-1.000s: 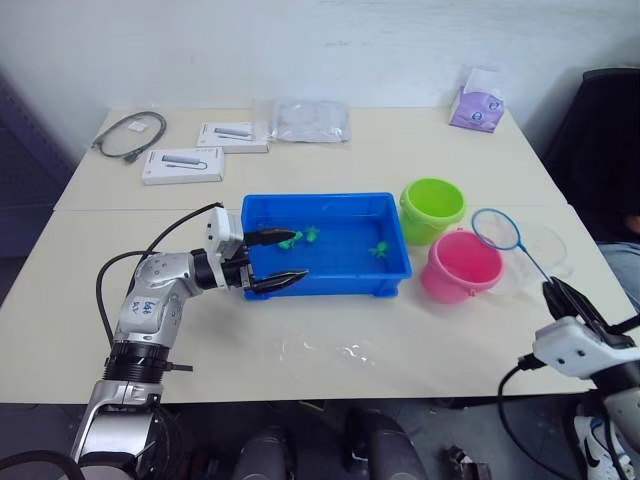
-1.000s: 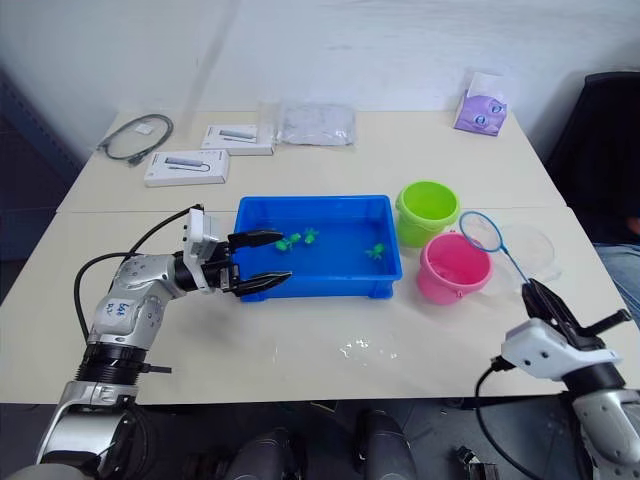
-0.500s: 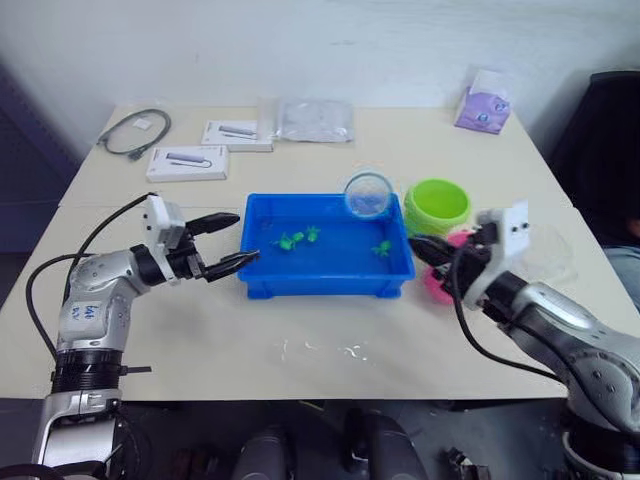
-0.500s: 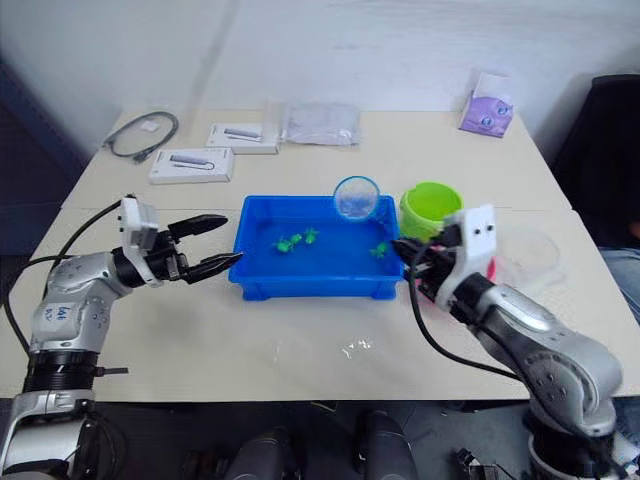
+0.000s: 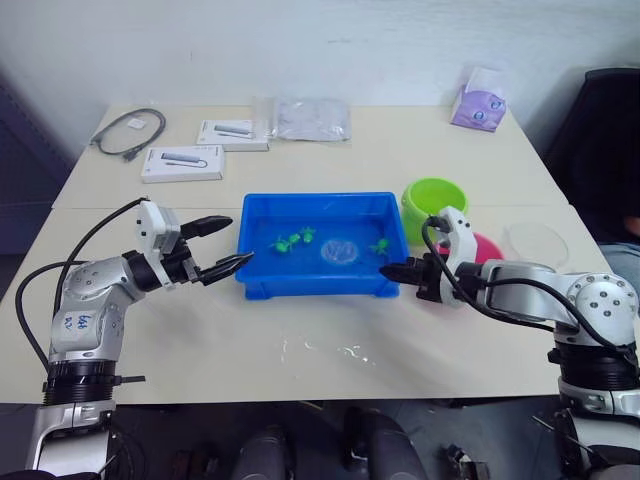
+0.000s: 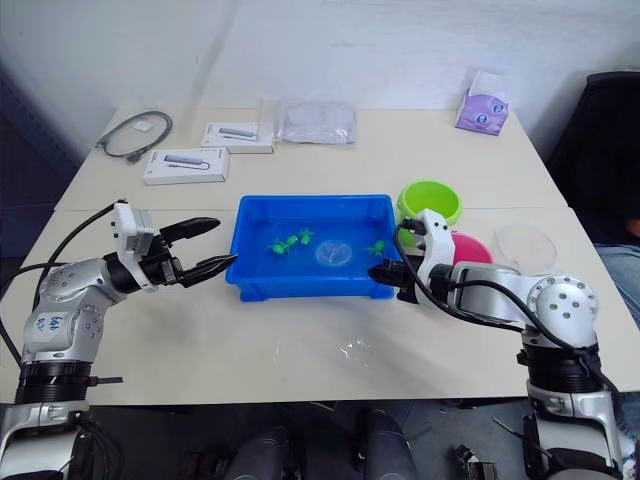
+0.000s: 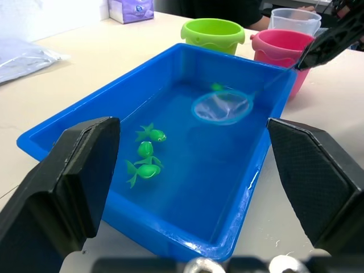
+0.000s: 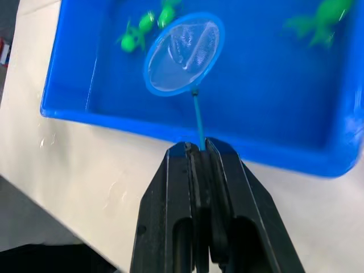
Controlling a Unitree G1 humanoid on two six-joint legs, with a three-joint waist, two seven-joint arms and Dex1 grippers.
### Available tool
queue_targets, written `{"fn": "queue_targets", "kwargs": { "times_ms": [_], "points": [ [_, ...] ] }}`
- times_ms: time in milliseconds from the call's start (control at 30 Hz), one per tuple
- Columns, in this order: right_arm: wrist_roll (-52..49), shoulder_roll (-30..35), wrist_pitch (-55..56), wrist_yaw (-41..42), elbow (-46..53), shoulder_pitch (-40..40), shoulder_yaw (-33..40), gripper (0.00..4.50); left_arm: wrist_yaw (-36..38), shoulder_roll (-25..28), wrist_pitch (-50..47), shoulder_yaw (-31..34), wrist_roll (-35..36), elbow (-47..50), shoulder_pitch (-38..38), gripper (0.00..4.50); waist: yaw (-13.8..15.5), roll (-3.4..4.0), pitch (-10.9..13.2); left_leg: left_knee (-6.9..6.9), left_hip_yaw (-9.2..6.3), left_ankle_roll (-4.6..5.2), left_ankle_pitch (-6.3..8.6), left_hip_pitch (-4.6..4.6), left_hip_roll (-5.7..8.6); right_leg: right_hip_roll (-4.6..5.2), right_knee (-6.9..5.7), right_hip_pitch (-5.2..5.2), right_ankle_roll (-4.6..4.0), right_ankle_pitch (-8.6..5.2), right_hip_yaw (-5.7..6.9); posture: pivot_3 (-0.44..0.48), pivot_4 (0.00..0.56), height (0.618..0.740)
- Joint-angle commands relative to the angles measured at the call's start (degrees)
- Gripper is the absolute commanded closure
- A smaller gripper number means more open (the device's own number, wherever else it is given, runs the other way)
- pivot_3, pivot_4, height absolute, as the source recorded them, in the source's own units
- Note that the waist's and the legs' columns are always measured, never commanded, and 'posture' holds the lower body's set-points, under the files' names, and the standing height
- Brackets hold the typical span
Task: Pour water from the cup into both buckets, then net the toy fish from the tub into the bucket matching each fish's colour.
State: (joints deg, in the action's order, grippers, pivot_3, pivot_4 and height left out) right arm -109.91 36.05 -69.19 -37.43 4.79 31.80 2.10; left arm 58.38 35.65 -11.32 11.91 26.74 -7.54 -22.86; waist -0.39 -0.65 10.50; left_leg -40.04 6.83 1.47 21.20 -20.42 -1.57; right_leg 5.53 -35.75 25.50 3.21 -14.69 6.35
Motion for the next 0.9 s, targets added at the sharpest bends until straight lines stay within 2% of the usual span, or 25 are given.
{"fn": "queue_targets", "kwargs": {
  "times_ms": [33, 300, 633, 900],
  "points": [
    [-3.09, -0.33, 1.69, -2.50, -1.56, 1.49, 0.00, 4.50, -0.77, -0.22, 0.33, 0.49, 0.58, 2.43, 0.37, 0.07, 0.08, 0.00, 0.00, 0.01, 0.00, 0.00, 0.00, 0.00, 0.00, 0.00, 0.01, 0.00, 0.00, 0.00, 0.00, 0.000, 0.150, 0.740],
    [-3.09, 1.21, -0.01, -7.93, -6.07, 3.76, -0.27, 4.50, -2.40, -1.75, 0.76, 0.25, 0.51, 3.40, 1.05, 0.07, 0.13, 0.00, 0.00, 0.00, 0.00, 0.00, 0.00, -0.03, -0.03, 0.00, 0.07, 0.00, 0.04, 0.02, -0.01, 0.000, 0.150, 0.740],
    [-3.09, 3.18, -4.85, -8.42, -14.33, 8.75, -0.59, 4.50, -1.68, -2.76, 1.98, -1.45, -0.48, 2.10, 0.21, 0.07, 0.12, 0.00, 0.00, 0.02, -0.01, 0.00, 0.00, -0.07, -0.05, -0.02, 0.12, 0.00, 0.05, 0.03, 0.01, 0.000, 0.150, 0.740],
    [-3.09, 3.65, -5.75, -10.80, -15.95, 8.72, 0.90, 4.50, -1.07, -3.43, 3.14, -3.01, -0.53, 3.64, -0.19, 0.07, 0.28, 0.00, 0.00, 0.02, -0.03, 0.01, 0.00, -0.10, -0.05, 0.00, 0.16, 0.00, 0.05, 0.03, 0.03, 0.000, 0.150, 0.740]
  ]
}}
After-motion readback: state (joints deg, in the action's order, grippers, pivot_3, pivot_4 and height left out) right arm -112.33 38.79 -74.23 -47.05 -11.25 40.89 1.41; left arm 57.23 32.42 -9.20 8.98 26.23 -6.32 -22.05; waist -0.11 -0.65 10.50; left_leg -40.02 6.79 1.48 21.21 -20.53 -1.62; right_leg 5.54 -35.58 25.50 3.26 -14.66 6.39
